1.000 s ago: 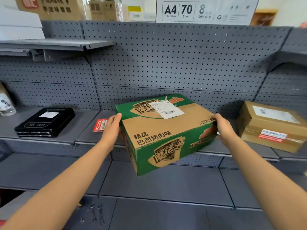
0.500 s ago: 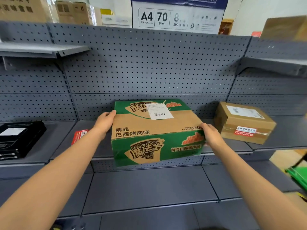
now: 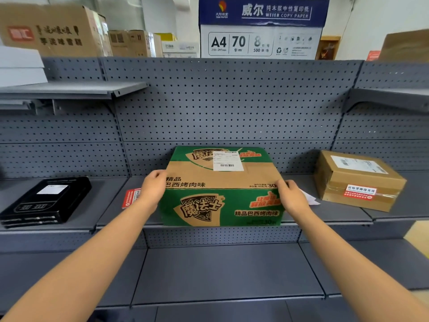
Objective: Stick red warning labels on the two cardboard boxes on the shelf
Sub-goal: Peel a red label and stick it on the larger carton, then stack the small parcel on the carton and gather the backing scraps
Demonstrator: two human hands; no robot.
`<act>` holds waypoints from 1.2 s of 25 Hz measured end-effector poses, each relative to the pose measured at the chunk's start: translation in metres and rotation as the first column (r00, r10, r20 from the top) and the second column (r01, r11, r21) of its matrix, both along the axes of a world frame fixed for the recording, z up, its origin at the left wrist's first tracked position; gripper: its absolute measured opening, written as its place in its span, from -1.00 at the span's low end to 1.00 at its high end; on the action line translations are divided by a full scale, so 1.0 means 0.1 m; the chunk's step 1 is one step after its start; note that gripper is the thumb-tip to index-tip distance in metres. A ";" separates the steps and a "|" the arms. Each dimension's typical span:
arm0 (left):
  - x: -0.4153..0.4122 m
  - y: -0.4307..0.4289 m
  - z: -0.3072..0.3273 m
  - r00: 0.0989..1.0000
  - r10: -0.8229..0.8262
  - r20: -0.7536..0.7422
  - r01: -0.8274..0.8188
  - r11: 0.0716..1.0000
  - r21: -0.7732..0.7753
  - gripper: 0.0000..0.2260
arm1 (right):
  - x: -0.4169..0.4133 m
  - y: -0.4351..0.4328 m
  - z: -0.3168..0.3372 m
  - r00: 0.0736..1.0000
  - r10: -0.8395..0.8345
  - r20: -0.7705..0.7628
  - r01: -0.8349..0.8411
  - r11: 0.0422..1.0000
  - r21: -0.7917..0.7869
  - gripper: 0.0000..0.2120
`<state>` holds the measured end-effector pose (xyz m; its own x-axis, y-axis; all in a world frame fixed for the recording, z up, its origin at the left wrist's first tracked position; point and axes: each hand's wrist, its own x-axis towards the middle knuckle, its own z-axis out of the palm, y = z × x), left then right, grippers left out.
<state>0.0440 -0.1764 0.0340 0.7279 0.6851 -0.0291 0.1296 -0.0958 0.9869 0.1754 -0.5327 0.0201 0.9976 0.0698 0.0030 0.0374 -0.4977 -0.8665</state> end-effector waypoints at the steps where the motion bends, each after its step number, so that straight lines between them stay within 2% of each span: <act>1: 0.00 -0.04 -0.03 1.000 0.028 0.001 -0.028 1.000 0.005 -0.78 | 0.00 0.00 0.00 1.000 0.003 0.008 -0.003 1.000 0.000 -0.65; 5: 0.03 -0.13 -0.03 0.995 0.096 -0.026 -0.094 0.993 0.071 -0.77 | 0.00 0.01 0.02 1.000 0.014 0.027 -0.013 1.000 -0.016 -0.65; 8: 0.07 -0.08 0.04 0.984 0.138 -0.116 -0.099 0.951 0.293 -0.71 | 0.04 -0.03 0.05 0.999 0.030 0.016 -0.030 0.999 -0.020 -0.60; 10: 0.11 -0.06 0.11 0.976 0.184 -0.118 -0.106 0.871 0.479 -0.69 | 0.08 -0.12 0.07 0.999 0.022 0.028 -0.022 1.000 0.002 -0.55; 13: 0.31 -0.34 0.31 0.977 0.183 -0.108 -0.052 0.698 0.714 -0.69 | 0.20 -0.39 0.15 0.996 -0.064 0.065 0.058 0.995 0.082 -0.52; 15: 0.53 -0.75 0.47 0.987 0.115 -0.116 0.027 0.586 0.810 -0.67 | 0.32 -0.65 0.25 0.988 -0.123 0.094 0.111 0.986 0.126 -0.55; 16: 0.67 -0.96 0.52 0.990 0.064 -0.129 0.070 0.570 0.819 -0.66 | 0.39 -0.79 0.30 0.981 -0.160 0.110 0.144 0.979 0.141 -0.55; 21: 1.42 -2.10 0.60 0.962 -0.248 -0.115 0.263 0.724 0.637 -0.65 | 0.73 -1.57 0.52 0.942 -0.242 0.232 0.228 0.970 0.087 -0.68; 25: 1.93 -3.12 0.63 0.914 -0.397 -0.084 0.385 0.785 0.485 -0.66 | 1.07 -2.29 0.55 0.904 -0.316 0.287 0.316 0.948 0.047 -0.59; 27: 2.14 -3.48 0.57 0.889 -0.446 -0.106 0.451 0.809 0.378 -0.62 | 1.26 -2.60 0.50 0.907 -0.334 0.255 0.335 0.941 0.043 -0.51; 30: 2.41 -3.88 0.38 0.856 -0.495 -0.148 0.516 0.836 0.188 -0.56 | 1.47 -2.92 0.41 0.926 -0.343 0.157 0.339 0.939 0.055 -0.50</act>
